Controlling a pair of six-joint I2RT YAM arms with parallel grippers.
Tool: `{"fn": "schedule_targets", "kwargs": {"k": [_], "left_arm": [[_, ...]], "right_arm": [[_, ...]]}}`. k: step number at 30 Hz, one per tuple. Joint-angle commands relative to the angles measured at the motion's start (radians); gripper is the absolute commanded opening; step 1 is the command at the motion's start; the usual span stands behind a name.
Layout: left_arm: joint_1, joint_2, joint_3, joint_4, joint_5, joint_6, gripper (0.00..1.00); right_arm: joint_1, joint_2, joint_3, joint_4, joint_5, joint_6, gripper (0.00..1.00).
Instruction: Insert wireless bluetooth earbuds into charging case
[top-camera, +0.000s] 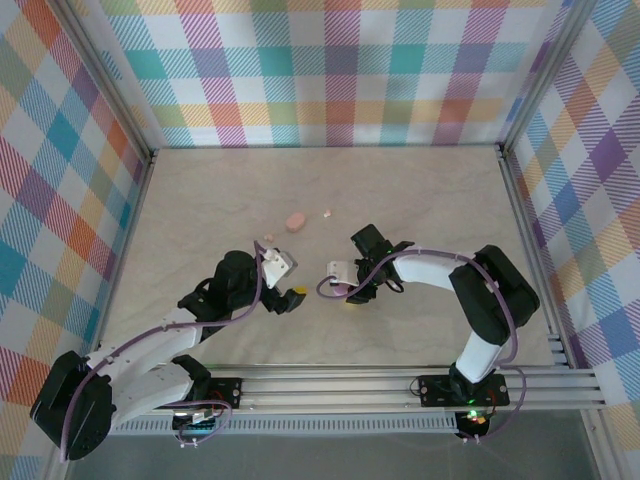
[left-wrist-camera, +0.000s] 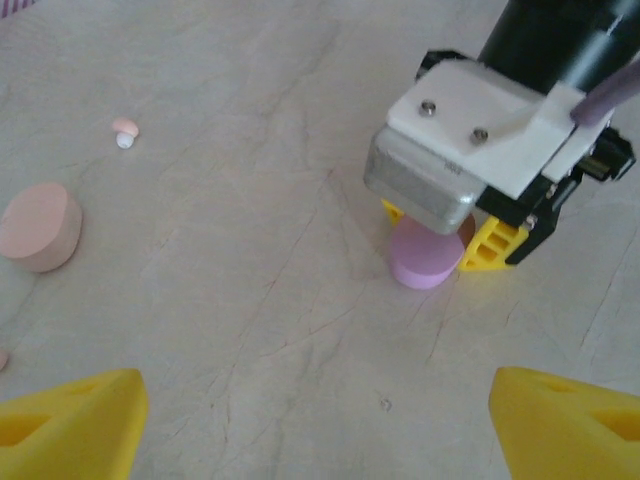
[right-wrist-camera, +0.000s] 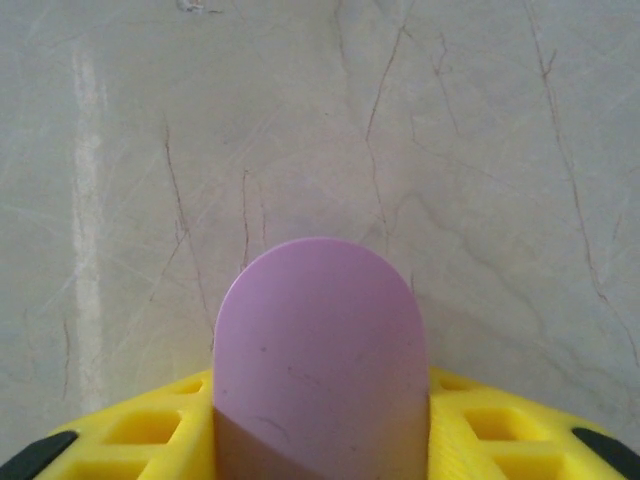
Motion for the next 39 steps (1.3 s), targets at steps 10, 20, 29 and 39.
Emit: {"fn": "schedule_targets", "kwargs": {"k": [10,20,29,39], "left_arm": [[-0.005,-0.121,-0.067,0.116,0.080,0.093,0.90],[0.046,0.002,0.064,0.163,0.278,0.090,0.84],[0.091,0.134,0.122,0.227,0.455,0.101,0.89],[0.029,0.198,0.219,0.155,0.551,0.118,0.78]], "right_arm": [[0.013,-0.078,0.064,-0.103,-0.048,0.048,0.39],[-0.002,-0.154,0.263,-0.356,-0.182,0.110,0.35],[-0.002,-0.248,0.288,-0.424,-0.229,0.130,0.31],[-0.002,-0.312,0.293,-0.480,-0.210,0.083,0.30]]}}
